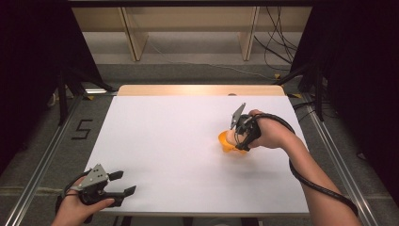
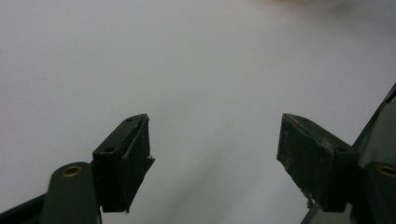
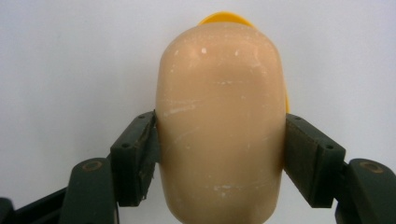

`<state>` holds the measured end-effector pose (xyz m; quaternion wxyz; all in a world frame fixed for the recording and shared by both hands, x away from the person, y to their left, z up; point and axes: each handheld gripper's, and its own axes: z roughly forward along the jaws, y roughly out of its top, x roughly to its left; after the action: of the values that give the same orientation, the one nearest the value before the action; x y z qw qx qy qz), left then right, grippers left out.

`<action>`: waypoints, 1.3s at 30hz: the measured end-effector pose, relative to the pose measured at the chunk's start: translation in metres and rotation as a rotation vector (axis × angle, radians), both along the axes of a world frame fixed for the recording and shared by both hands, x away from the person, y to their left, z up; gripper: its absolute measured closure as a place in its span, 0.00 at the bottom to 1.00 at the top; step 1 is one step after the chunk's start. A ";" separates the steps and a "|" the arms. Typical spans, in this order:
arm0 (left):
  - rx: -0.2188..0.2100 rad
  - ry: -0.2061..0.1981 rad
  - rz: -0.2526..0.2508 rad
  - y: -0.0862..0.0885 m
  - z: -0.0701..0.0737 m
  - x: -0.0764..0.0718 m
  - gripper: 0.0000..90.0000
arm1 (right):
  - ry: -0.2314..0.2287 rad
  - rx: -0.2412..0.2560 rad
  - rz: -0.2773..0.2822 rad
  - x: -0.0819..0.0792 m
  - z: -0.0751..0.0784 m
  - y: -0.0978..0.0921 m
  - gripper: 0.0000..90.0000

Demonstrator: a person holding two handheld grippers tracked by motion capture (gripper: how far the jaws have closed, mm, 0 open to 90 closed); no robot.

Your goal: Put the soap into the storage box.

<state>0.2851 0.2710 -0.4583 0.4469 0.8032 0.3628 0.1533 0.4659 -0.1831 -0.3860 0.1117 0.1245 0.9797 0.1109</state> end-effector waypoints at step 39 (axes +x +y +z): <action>-0.009 -0.002 0.005 0.000 0.000 0.000 0.28 | 0.011 -0.005 0.000 0.023 -0.016 0.001 0.37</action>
<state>0.2849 0.2709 -0.4582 0.4504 0.8001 0.3653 0.1535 0.4893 -0.1820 -0.4021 0.1068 0.1246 0.9805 0.1079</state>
